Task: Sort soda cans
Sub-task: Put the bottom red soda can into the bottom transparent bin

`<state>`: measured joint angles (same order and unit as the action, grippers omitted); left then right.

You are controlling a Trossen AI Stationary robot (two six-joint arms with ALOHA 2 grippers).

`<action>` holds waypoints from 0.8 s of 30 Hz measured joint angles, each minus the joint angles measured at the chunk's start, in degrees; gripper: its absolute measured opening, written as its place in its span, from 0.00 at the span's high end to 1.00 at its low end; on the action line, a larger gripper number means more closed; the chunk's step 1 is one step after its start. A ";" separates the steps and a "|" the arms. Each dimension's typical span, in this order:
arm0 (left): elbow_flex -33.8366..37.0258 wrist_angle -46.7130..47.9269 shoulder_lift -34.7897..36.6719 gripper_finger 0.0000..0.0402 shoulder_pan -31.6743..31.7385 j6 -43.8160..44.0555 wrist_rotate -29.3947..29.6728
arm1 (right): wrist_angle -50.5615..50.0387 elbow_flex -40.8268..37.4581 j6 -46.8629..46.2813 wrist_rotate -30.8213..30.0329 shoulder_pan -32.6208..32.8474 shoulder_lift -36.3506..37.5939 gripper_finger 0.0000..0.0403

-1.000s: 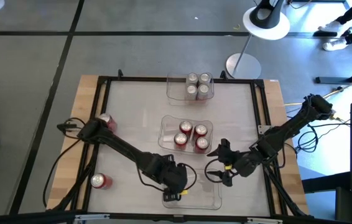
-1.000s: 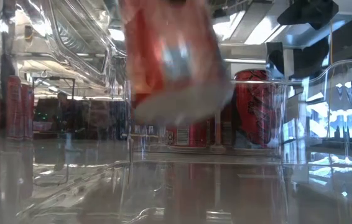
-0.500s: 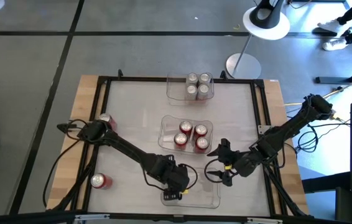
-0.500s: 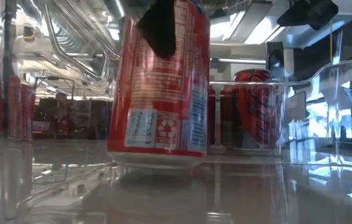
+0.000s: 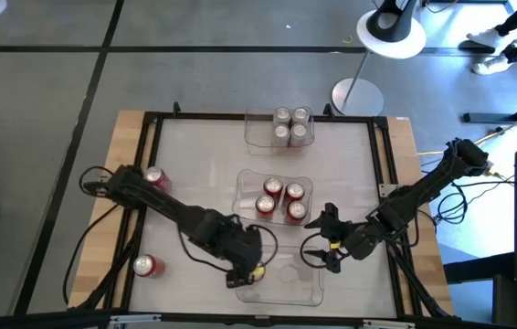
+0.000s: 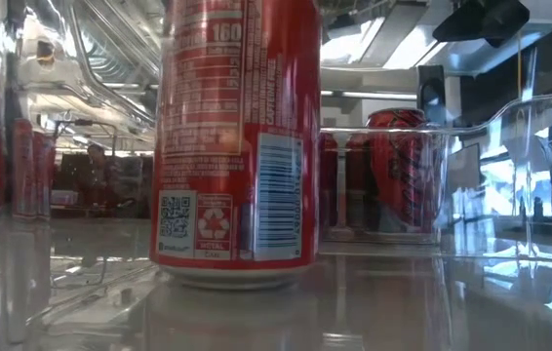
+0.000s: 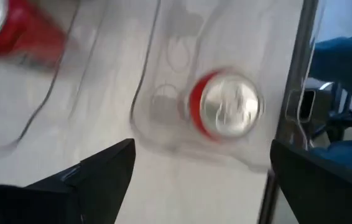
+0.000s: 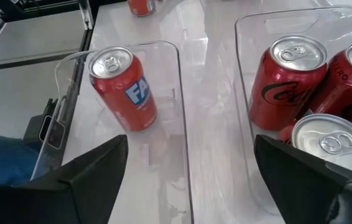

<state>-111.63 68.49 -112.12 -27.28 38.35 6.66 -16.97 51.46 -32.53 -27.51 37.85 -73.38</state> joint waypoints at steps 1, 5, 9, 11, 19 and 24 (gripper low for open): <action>0.00 1.60 0.91 0.11 -0.45 1.29 0.16 | 0.01 0.00 0.00 0.00 0.00 0.00 0.13; 0.00 10.02 4.10 0.11 -2.64 7.89 0.98 | -0.02 0.00 0.35 -0.56 0.00 0.00 0.13; 0.54 18.57 6.66 0.11 -5.77 15.17 2.32 | 0.06 0.00 1.35 -1.65 0.00 0.00 0.13; 1.32 21.41 7.65 0.11 -7.49 18.26 2.52 | 0.04 0.00 1.36 -2.36 0.00 0.00 0.13; 8.01 21.45 14.32 0.11 -16.85 27.31 8.92 | 0.15 0.00 1.34 -3.53 0.00 0.00 0.13; 10.19 21.56 16.62 0.11 -20.91 30.70 11.88 | 0.16 0.00 1.33 -4.43 0.00 0.00 0.13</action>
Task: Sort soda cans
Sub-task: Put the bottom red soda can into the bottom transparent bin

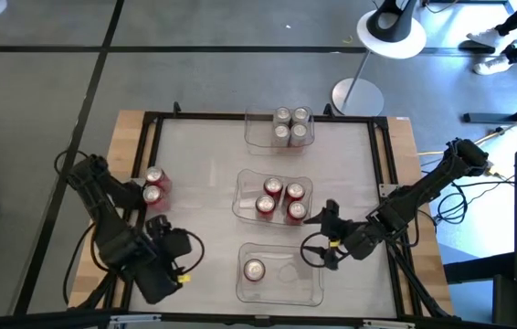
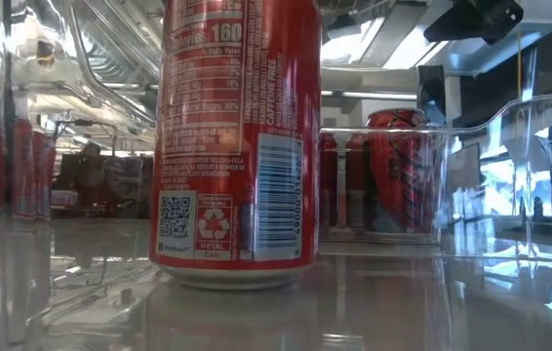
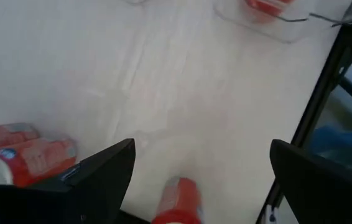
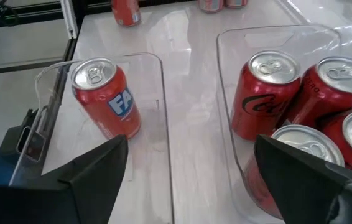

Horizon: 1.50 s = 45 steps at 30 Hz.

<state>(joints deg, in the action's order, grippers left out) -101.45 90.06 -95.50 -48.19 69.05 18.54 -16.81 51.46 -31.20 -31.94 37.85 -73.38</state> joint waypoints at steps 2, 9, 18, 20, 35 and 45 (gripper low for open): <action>0.04 -1.22 -0.12 0.11 -0.05 -0.07 -0.44 | -0.01 0.00 -0.02 -1.04 0.00 0.00 0.13; 1.73 -0.14 0.02 0.04 0.89 2.60 -3.16 | -0.01 0.00 -0.02 -2.08 0.00 0.00 0.13; 13.89 -0.11 1.10 0.01 -2.12 10.02 -17.04 | -0.09 0.00 -0.02 -2.04 0.00 0.00 0.13; 16.39 -0.01 2.35 0.01 -3.78 12.71 -18.86 | -0.09 0.00 -0.02 -2.04 0.00 0.00 0.13; 21.84 -2.20 10.85 0.01 -13.43 30.50 -17.09 | -0.01 0.00 -0.72 -2.00 0.00 0.00 0.13; 26.73 -9.88 10.43 0.02 -14.26 31.67 -15.15 | 0.19 0.00 -0.70 -1.89 -0.46 0.00 0.13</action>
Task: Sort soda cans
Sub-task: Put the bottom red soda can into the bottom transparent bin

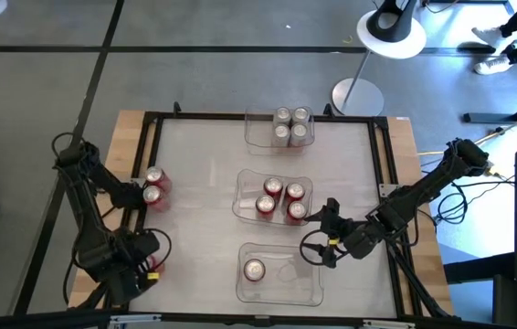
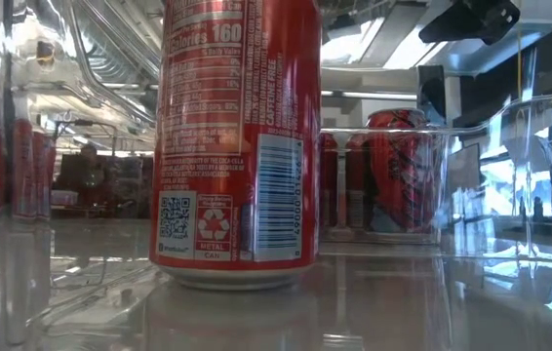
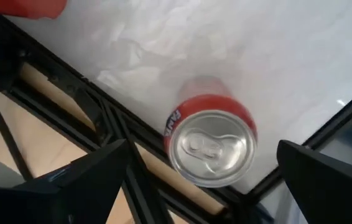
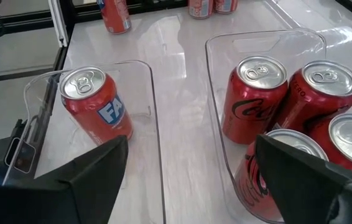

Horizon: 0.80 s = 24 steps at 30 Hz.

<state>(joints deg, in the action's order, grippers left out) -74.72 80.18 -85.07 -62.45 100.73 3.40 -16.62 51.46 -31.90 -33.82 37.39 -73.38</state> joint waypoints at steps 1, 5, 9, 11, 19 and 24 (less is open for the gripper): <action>0.63 -0.34 0.12 0.02 -0.17 -0.16 0.00 | -0.02 0.00 0.00 0.02 0.00 0.00 0.13; 3.52 -3.22 0.60 0.02 -0.96 -0.04 -0.03 | 0.02 0.00 -0.02 0.19 0.00 0.02 0.13; 6.23 -7.93 0.60 0.02 -1.41 0.17 -0.22 | 0.02 0.00 -0.77 0.31 0.00 0.02 0.13; 7.84 -9.90 0.60 0.02 -1.43 -0.16 -1.15 | 0.02 0.00 -0.83 0.28 0.00 0.02 0.13; 13.04 -15.71 0.60 0.02 -1.69 1.69 -1.72 | 0.04 0.00 -0.85 0.26 0.00 0.02 0.13; 14.52 -18.18 0.60 0.04 -1.36 2.37 -1.75 | 0.06 0.00 -0.85 0.29 0.06 0.02 0.13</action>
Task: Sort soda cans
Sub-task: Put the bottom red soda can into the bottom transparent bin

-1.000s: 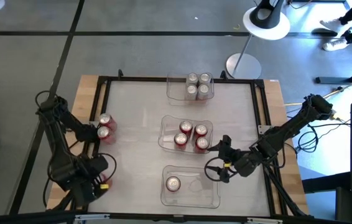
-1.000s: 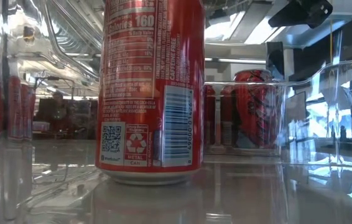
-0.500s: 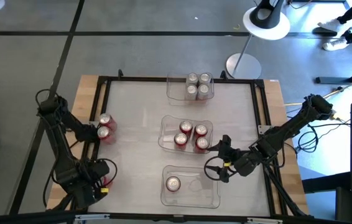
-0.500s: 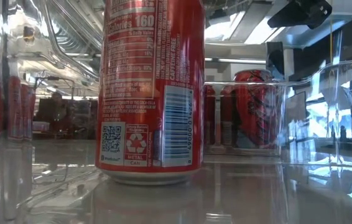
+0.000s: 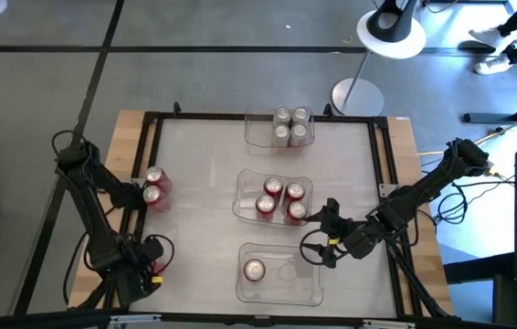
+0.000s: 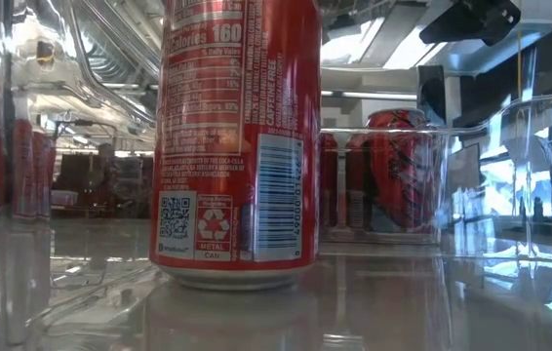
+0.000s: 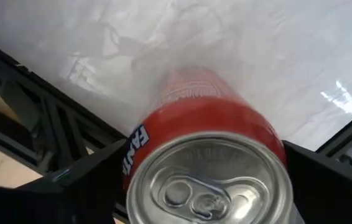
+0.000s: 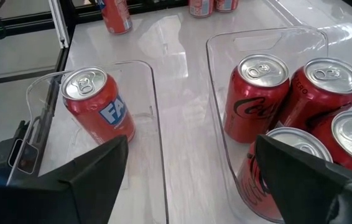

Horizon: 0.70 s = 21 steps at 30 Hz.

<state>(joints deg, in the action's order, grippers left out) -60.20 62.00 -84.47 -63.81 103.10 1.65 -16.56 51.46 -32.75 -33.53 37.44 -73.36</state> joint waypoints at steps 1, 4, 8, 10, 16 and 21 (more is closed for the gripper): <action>-0.05 -0.12 0.00 0.06 0.25 0.25 -0.09 | -0.01 0.00 0.00 0.02 0.01 0.00 0.13; -0.55 -1.05 0.00 0.17 1.24 -0.26 -0.20 | -0.01 0.00 0.00 0.04 0.03 0.00 0.13; -0.61 -2.92 0.00 0.27 3.18 -2.73 -1.18 | -0.04 0.00 0.02 0.08 0.03 0.00 0.13; -0.76 -3.82 0.00 0.27 4.48 -4.36 -2.42 | -0.04 0.00 0.28 1.32 0.03 0.00 0.13; -7.51 0.08 -0.07 0.27 8.86 -9.37 -3.08 | -0.39 0.00 0.20 4.65 0.10 0.00 0.13; -17.81 6.08 -0.06 0.27 13.77 -15.25 4.38 | 0.02 0.00 0.20 6.12 0.10 0.28 0.13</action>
<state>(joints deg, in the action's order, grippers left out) -78.02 68.08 -84.52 -50.05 87.85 6.03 -16.55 51.46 -32.56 -27.41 37.54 -73.08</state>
